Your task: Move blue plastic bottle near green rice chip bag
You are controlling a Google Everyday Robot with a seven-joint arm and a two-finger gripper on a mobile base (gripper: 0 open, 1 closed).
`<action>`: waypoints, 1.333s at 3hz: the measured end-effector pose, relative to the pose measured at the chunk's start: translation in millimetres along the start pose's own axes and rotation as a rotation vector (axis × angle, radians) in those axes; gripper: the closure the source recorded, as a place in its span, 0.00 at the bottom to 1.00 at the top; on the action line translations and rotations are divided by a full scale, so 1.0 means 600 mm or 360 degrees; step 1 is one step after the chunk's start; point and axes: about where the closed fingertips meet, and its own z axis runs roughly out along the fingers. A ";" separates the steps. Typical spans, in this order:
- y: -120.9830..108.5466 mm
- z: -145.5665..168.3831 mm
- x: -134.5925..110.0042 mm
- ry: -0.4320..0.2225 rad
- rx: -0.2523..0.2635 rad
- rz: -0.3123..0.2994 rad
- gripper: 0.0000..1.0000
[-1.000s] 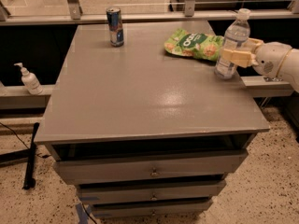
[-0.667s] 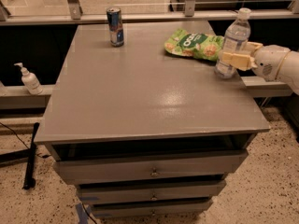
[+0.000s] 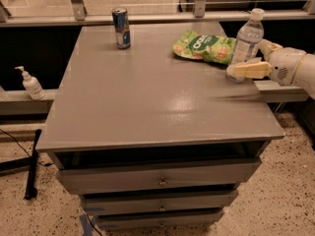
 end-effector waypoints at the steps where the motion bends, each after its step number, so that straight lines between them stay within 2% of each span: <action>1: -0.007 -0.043 -0.017 -0.0018 -0.0010 -0.0011 0.00; 2: -0.034 -0.138 -0.056 -0.0078 0.0016 -0.0040 0.00; 3: -0.046 -0.240 -0.111 -0.0118 0.0044 -0.0082 0.00; 4: -0.044 -0.252 -0.126 -0.0128 0.0034 -0.0106 0.00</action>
Offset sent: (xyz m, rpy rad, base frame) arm -0.0831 -0.1515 0.0905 0.0339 -0.1231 -0.0420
